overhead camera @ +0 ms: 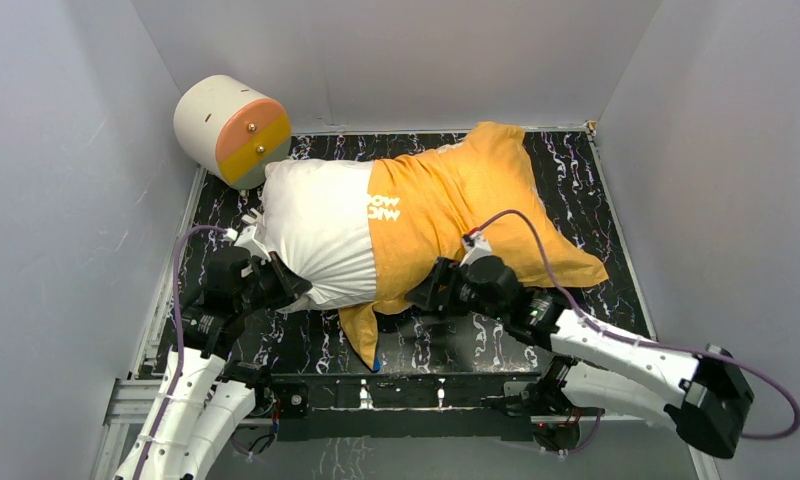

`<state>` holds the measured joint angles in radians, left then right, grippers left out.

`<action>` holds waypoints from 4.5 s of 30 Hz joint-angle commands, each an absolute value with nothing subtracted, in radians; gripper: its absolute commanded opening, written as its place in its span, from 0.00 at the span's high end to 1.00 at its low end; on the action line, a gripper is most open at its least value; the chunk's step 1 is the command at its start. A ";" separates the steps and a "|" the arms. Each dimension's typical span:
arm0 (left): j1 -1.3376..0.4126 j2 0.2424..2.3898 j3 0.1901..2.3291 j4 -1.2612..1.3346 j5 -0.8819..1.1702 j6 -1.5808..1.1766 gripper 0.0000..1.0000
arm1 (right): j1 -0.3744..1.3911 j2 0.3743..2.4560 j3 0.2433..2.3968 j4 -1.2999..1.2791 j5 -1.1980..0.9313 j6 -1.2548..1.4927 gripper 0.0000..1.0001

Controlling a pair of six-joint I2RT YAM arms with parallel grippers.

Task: Remove the pillowcase from the pillow
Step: Remove the pillow from the pillowcase.

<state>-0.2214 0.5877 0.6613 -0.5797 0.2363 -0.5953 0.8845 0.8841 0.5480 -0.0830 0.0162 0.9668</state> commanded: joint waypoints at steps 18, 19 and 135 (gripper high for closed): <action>-0.212 0.543 0.675 -0.572 0.140 -0.586 1.00 | 1.091 1.123 0.521 0.019 0.988 1.182 0.99; -0.212 0.540 0.679 -0.579 0.127 -0.589 1.00 | 1.091 1.079 0.507 -0.059 1.031 1.183 1.00; -0.257 1.183 0.862 -0.427 0.125 -0.367 1.00 | 0.427 1.861 1.880 -0.556 0.132 0.264 0.42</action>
<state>-0.2909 1.1984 0.9127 -0.2073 0.1913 -0.4034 0.4057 1.9583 1.8187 -0.5529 0.1078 0.2687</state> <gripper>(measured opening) 0.033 0.391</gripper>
